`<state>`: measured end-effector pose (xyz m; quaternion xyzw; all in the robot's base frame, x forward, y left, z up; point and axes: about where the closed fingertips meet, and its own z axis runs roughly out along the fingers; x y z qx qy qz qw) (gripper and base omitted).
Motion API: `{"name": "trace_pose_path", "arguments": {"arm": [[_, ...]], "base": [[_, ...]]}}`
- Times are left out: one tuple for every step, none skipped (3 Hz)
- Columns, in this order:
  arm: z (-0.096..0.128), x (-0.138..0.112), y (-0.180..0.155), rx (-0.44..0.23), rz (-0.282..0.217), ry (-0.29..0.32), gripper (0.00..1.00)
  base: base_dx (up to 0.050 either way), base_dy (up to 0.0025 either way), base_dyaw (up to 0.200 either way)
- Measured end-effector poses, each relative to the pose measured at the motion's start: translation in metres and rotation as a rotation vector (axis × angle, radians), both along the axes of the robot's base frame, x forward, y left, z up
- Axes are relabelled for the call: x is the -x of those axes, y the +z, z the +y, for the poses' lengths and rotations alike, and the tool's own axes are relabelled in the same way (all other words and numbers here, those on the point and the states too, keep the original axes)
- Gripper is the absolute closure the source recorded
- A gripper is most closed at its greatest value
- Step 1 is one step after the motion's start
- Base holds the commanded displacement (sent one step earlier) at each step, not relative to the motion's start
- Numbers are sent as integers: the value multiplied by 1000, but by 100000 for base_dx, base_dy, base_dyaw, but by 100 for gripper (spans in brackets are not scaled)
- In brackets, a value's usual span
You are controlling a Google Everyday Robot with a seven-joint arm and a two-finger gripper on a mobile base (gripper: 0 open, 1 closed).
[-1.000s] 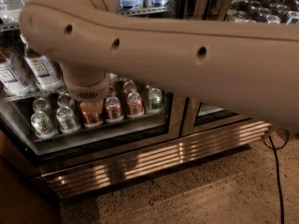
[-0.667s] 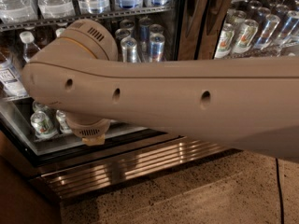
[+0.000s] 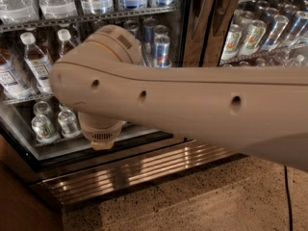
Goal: Close left fridge door
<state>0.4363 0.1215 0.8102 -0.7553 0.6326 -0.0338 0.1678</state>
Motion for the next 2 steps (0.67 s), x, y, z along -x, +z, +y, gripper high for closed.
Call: {"name": "trace_pose_path", "arguments": {"arm": [[-55, -13, -20, -146, 34, -82, 100], [-75, -32, -23, -317, 21, -130, 100]], "base": [[0, 0, 0], [0, 0, 0]]}}
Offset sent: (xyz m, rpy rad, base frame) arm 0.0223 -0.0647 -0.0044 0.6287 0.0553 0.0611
